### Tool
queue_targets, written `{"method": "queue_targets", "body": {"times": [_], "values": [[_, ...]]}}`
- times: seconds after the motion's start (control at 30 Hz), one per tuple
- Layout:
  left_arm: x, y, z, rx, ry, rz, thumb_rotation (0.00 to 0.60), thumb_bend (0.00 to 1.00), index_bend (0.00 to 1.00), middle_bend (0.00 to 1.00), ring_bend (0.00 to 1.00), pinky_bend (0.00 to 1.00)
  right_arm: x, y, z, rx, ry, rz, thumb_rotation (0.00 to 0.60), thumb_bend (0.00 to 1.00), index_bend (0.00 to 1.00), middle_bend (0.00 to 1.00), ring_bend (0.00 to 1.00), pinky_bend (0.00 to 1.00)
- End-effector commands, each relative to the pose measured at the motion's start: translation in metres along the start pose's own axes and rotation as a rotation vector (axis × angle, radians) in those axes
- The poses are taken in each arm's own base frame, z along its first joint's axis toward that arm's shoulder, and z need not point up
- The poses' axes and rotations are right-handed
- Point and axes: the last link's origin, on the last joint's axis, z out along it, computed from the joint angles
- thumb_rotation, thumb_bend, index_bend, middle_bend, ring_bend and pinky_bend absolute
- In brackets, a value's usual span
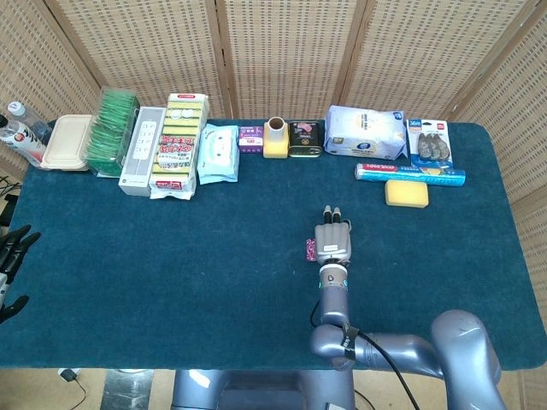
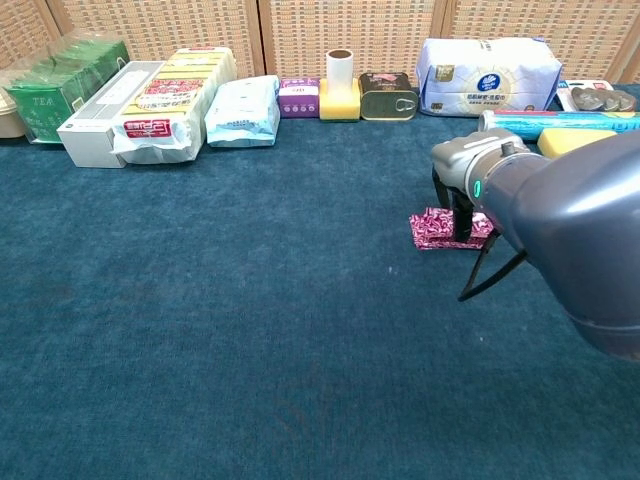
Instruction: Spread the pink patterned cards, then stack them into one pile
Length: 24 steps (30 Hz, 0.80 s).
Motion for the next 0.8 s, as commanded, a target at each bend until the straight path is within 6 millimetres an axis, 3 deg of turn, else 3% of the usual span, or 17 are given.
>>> {"method": "queue_targets", "body": {"times": [0.03, 0.8], "values": [[0.0002, 0.0, -0.0001, 0.0, 0.001, 0.0, 0.6, 0.09, 0.0, 0.0, 0.0, 0.08, -0.0002, -0.0006, -0.0002, 0.004, -0.002, -0.001, 0.6, 0.33, 0.35, 0.02, 0.0, 0.27], [0.0019, -0.0013, -0.0013, 0.002, 0.011, -0.006, 0.6, 0.09, 0.0, 0.0, 0.0, 0.08, 0.0001, -0.0076, -0.0094, 0.055, 0.018, -0.043, 0.6, 0.33, 0.31, 0.01, 0.0, 0.27]]}}
